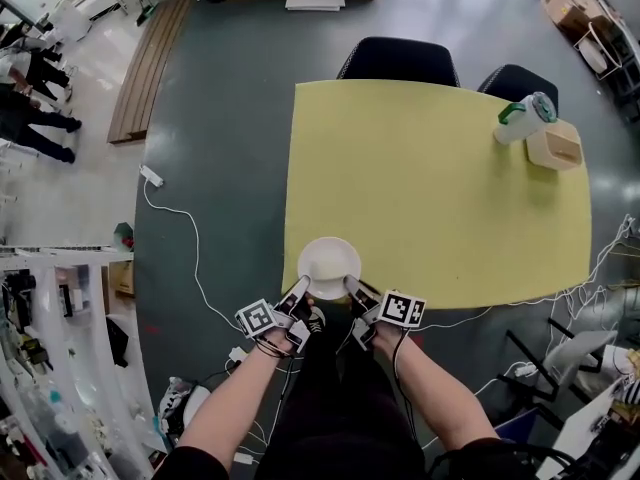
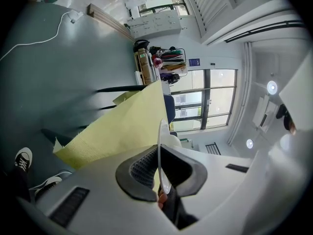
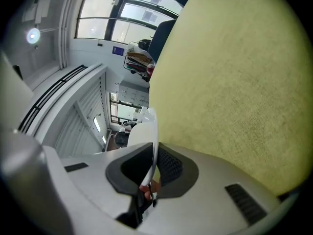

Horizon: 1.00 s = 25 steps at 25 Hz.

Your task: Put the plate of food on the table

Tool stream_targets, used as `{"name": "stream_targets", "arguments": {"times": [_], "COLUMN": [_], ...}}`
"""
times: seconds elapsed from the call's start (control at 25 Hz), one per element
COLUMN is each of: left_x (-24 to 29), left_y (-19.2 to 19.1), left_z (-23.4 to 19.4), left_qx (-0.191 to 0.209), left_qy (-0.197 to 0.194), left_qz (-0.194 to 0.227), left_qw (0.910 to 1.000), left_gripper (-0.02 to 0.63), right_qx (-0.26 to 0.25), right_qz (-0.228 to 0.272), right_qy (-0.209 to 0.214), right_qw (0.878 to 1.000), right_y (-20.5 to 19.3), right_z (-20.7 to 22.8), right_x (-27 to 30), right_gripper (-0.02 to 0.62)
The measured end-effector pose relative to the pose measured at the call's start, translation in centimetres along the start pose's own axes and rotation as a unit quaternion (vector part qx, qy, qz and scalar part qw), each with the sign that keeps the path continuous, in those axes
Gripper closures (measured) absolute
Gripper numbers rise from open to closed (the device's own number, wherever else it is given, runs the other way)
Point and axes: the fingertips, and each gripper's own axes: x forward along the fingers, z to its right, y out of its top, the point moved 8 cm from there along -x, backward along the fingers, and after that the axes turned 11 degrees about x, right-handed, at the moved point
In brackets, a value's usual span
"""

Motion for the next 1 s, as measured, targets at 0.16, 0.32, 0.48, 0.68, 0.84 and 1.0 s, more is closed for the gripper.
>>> {"name": "stream_targets", "arguments": {"times": [0.16,0.32,0.48,0.68,0.84,1.0], "left_x": [0.7,0.8,0.9,1.2,1.0,0.9], "left_y": [0.1,0.3,0.5,0.6,0.7,0.7], "left_z": [-0.5,-1.1,-1.7,-1.5,-1.7,-1.7], "left_qx": [0.010,0.024,0.033,0.027,0.057,0.062], "left_qy": [0.007,0.026,0.048,0.052,0.098,0.113], "left_qz": [0.000,-0.003,-0.004,-0.002,-0.015,-0.014], "left_qw": [0.9999,0.9994,0.9983,0.9983,0.9934,0.9916], "left_gripper": [0.586,0.583,0.578,0.569,0.568,0.568], "right_qx": [0.002,-0.001,-0.011,-0.007,-0.001,-0.002], "right_qz": [0.001,-0.002,-0.007,-0.006,-0.005,-0.008], "right_qy": [-0.005,-0.014,-0.028,-0.039,-0.049,-0.067], "right_qw": [1.000,1.000,1.000,0.999,0.999,0.998], "right_y": [0.4,0.6,0.9,0.6,0.5,0.4], "right_z": [0.7,1.2,1.1,1.4,1.6,1.4], "right_x": [0.4,0.9,1.5,1.6,1.4,1.3], "right_gripper": [0.563,0.563,0.561,0.561,0.560,0.560]}}
